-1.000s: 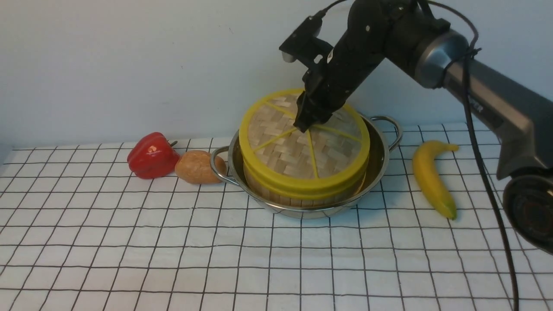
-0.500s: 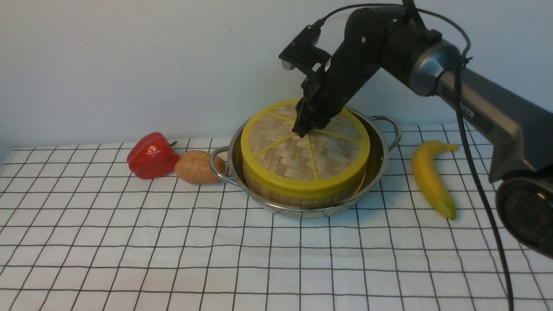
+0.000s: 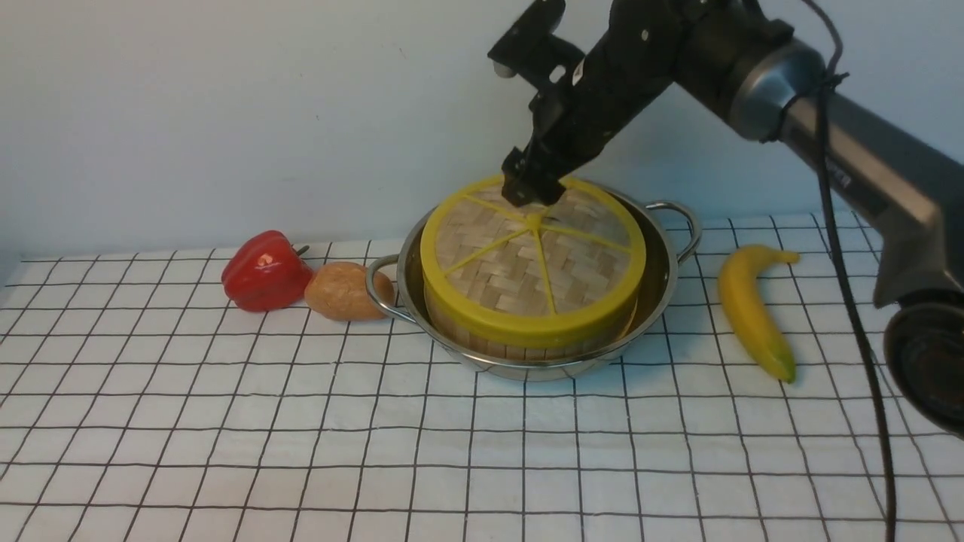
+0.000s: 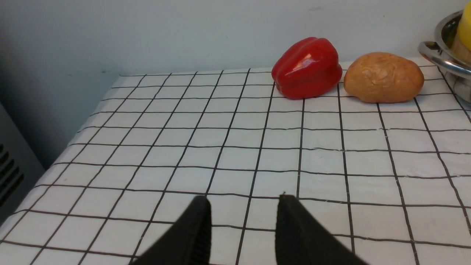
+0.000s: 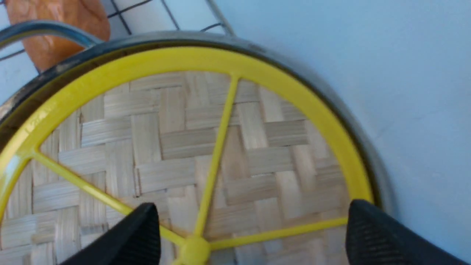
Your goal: Place the steamer in the pot on the white tablecloth, and put the lid on the steamer.
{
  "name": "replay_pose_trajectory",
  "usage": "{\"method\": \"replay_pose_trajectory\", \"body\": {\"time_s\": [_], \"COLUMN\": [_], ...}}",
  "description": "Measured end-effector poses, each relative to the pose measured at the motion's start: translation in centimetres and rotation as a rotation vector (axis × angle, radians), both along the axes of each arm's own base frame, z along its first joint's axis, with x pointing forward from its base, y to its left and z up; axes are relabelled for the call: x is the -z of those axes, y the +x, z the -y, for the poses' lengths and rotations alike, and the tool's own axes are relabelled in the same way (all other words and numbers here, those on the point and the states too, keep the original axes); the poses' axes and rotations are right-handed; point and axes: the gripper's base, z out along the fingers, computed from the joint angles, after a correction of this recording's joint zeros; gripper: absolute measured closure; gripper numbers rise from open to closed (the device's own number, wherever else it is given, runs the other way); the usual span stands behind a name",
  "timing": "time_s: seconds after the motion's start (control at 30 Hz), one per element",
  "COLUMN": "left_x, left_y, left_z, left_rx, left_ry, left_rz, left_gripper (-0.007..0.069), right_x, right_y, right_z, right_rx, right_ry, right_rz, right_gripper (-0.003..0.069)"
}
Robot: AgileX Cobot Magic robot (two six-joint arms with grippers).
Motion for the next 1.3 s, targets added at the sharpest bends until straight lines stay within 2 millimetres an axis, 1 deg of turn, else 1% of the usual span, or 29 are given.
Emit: {"method": "replay_pose_trajectory", "body": {"time_s": [0.07,0.1,0.13,0.17,0.2,0.23,0.27,0.3,0.33,0.37,0.4,0.43,0.5,0.53,0.57,0.63,0.67,0.7,0.8,1.03,1.13,1.17,1.2,1.23,1.27,1.3], "left_x": [0.0,0.0,0.0,0.0,0.0,0.0,0.0,0.0,0.0,0.0,0.0,0.0,0.0,0.0,0.0,0.0,0.0,0.0,0.0,0.0,0.0,0.0,0.0,0.0,0.0,0.0], "left_y": [0.0,0.0,0.0,0.0,0.0,0.0,0.0,0.0,0.0,0.0,0.0,0.0,0.0,0.0,0.0,0.0,0.0,0.0,0.0,0.0,0.0,0.0,0.0,0.0,0.0,0.0], "left_z": [0.0,0.0,0.0,0.0,0.0,0.0,0.0,0.0,0.0,0.0,0.0,0.0,0.0,0.0,0.0,0.0,0.0,0.0,0.0,0.0,0.0,0.0,0.0,0.0,0.0,0.0], "left_rx": [0.000,0.000,0.000,0.000,0.000,0.000,0.000,0.000,0.000,0.000,0.000,0.000,0.000,0.000,0.000,0.000,0.000,0.000,0.000,0.000,0.000,0.000,0.000,0.000,0.000,0.000], "left_ry": [0.000,0.000,0.000,0.000,0.000,0.000,0.000,0.000,0.000,0.000,0.000,0.000,0.000,0.000,0.000,0.000,0.000,0.000,0.000,0.000,0.000,0.000,0.000,0.000,0.000,0.000], "left_rz": [0.000,0.000,0.000,0.000,0.000,0.000,0.000,0.000,0.000,0.000,0.000,0.000,0.000,0.000,0.000,0.000,0.000,0.000,0.000,0.000,0.000,0.000,0.000,0.000,0.000,0.000], "left_gripper": [0.0382,0.0382,0.0382,0.0382,0.0382,0.0382,0.0382,0.0382,0.0382,0.0382,0.0382,0.0382,0.0382,0.0382,0.0382,0.0382,0.0382,0.0382,0.0382,0.0382,0.0382,0.0382,0.0382,0.0382,0.0382,0.0382], "right_x": [-3.4,-3.7,-5.7,-6.2,-7.8,-8.9,-9.8,-10.2,-12.1,-12.8,-13.8,-13.8,-15.8,-16.1,-17.6,-18.9,-19.0,-19.9,-21.1,-22.0,-23.1,-24.0,-24.0,-24.7,-26.2,-26.9], "right_y": [-0.5,-0.5,-0.9,-1.1,-1.5,-1.8,-2.0,-2.2,-3.0,-3.4,-4.1,-4.1,-5.3,-5.5,-6.6,-7.6,-7.7,-8.5,-9.6,-10.5,-11.3,-12.1,-12.1,-12.8,-14.2,-14.9], "right_z": [1.0,1.2,2.0,2.1,2.8,3.3,3.7,3.9,4.7,5.0,5.4,5.4,5.9,6.0,6.4,6.8,6.8,6.9,7.1,7.3,8.1,8.6,8.7,9.1,9.9,10.3], "right_rx": [0.060,0.073,0.133,0.141,0.204,0.253,0.301,0.311,0.398,0.425,0.450,0.457,0.482,0.484,0.498,0.509,0.512,0.524,0.530,0.523,0.552,0.569,0.571,0.575,0.576,0.574], "right_ry": [-0.015,-0.018,-0.019,-0.016,-0.007,0.006,0.020,0.027,0.072,0.096,0.127,0.132,0.188,0.200,0.254,0.308,0.322,0.377,0.454,0.494,0.507,0.519,0.519,0.528,0.547,0.560], "right_rz": [0.087,0.098,0.143,0.153,0.189,0.213,0.228,0.235,0.253,0.257,0.263,0.259,0.275,0.276,0.284,0.281,0.276,0.266,0.247,0.241,0.271,0.297,0.298,0.318,0.353,0.368], "right_gripper": [0.0025,0.0031,0.0064,0.0069,0.0109,0.0142,0.0172,0.0188,0.0280,0.0311,0.0379,0.0391,0.0526,0.0551,0.0652,0.0671,0.0671,0.0672,0.0672,0.0662,0.0655,0.0651,0.0650,0.0648,0.0642,0.0639]}}
